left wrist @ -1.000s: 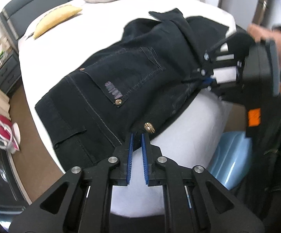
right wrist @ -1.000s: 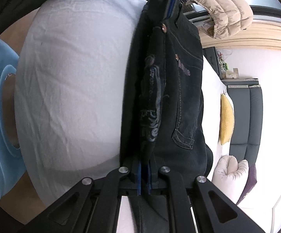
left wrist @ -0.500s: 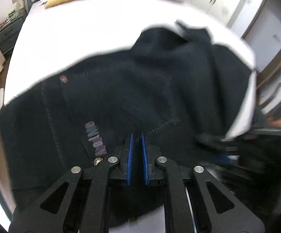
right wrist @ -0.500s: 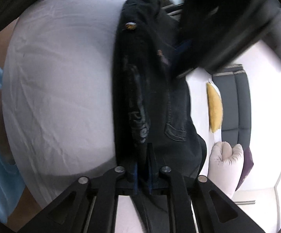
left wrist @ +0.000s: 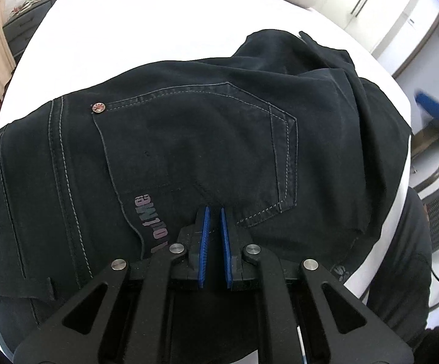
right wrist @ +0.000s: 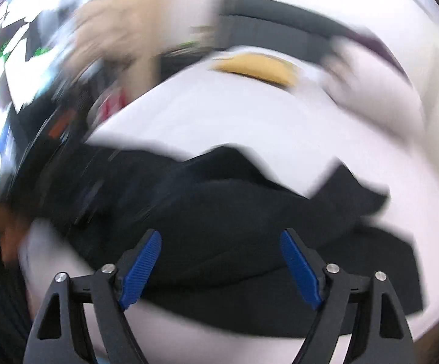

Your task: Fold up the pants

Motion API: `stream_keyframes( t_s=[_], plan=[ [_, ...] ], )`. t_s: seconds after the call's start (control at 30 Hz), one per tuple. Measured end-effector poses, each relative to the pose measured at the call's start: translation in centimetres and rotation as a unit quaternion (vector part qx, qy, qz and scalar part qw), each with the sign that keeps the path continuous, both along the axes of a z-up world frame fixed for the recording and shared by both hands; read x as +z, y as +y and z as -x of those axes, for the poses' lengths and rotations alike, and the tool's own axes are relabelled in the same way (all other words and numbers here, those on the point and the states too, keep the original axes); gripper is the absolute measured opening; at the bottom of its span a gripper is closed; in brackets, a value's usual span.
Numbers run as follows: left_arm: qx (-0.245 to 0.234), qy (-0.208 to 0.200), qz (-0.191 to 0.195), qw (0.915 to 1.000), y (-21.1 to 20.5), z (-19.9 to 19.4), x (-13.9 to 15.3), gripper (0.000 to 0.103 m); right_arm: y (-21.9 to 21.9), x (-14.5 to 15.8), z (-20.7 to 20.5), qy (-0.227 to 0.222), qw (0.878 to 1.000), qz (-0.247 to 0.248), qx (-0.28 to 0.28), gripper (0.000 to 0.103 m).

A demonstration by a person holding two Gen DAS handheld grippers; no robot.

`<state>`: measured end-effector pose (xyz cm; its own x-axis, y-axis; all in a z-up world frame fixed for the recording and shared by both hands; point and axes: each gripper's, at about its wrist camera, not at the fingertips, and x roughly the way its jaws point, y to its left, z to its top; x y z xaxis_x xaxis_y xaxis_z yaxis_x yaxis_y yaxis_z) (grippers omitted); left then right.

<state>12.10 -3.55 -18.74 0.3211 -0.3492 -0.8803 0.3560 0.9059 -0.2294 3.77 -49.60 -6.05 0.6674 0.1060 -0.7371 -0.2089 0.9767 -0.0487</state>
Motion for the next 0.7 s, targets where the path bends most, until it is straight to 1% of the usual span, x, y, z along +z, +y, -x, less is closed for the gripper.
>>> stream_keyframes(
  t_s=[0.03, 0.07, 0.1, 0.13, 0.17, 0.23, 0.3, 0.33, 0.4, 0.47, 0.53, 0.63, 0.67, 0.7],
  plan=[
    [0.003, -0.001, -0.001, 1.0000, 0.0, 0.2, -0.1, 0.008, -2.9, 0.5, -1.8, 0.003, 0.998, -0.042, -0.046, 0.080],
    [0.005, -0.002, -0.002, 1.0000, 0.0, 0.2, -0.1, 0.008, -5.6, 0.9, -3.6, 0.005, 0.993, -0.078, -0.086, 0.080],
    [0.007, -0.003, -0.003, 1.0000, -0.1, 0.3, -0.2, 0.008, -8.1, 0.9, -5.3, 0.010, 0.986, -0.099, -0.132, 0.080],
    [0.009, -0.003, -0.003, 0.9999, -0.2, 0.4, -0.3, 0.008, -10.5, 0.8, -7.3, 0.021, 0.978, -0.105, -0.180, 0.078],
    [0.010, -0.004, -0.003, 0.9999, -0.2, 0.4, -0.3, 0.008, -12.2, 0.4, -8.7, 0.036, 0.971, -0.105, -0.210, 0.076],
    [0.011, -0.004, -0.002, 0.9999, -0.1, 0.4, -0.4, 0.008, -15.1, -0.6, -12.8, 0.062, 0.959, -0.117, -0.252, 0.075],
    [0.010, -0.003, 0.000, 0.9999, 0.0, 0.5, -0.4, 0.008, -16.2, -1.5, -15.7, 0.083, 0.953, -0.112, -0.268, 0.075],
    [0.010, 0.000, 0.003, 0.9999, 0.1, 0.4, -0.5, 0.008, -16.3, -2.1, -17.3, 0.089, 0.953, -0.099, -0.273, 0.075],
    [0.010, 0.005, 0.010, 0.9999, 0.5, 0.2, -0.4, 0.008, -15.5, -3.1, -19.7, 0.101, 0.955, -0.078, -0.269, 0.075],
    [0.011, 0.009, 0.016, 0.9998, 0.8, 0.0, -0.4, 0.008, -15.0, -4.8, -21.9, 0.116, 0.954, -0.048, -0.273, 0.075],
    [0.011, 0.010, 0.018, 0.9997, 1.0, -0.1, -0.3, 0.008, -15.3, -6.8, -24.3, 0.146, 0.946, -0.017, -0.289, 0.075],
    [0.011, 0.009, 0.016, 0.9998, 1.2, -0.1, -0.4, 0.008, -15.4, -9.8, -26.3, 0.196, 0.933, -0.010, -0.303, 0.072],
    [0.010, 0.008, 0.014, 0.9998, 1.2, -0.1, -0.3, 0.008, -15.4, -10.6, -26.5, 0.203, 0.930, -0.009, -0.307, 0.072],
    [0.010, 0.006, 0.012, 0.9999, 1.1, -0.1, -0.3, 0.008, -15.5, -10.8, -26.5, 0.197, 0.930, -0.011, -0.311, 0.071]
  ],
)
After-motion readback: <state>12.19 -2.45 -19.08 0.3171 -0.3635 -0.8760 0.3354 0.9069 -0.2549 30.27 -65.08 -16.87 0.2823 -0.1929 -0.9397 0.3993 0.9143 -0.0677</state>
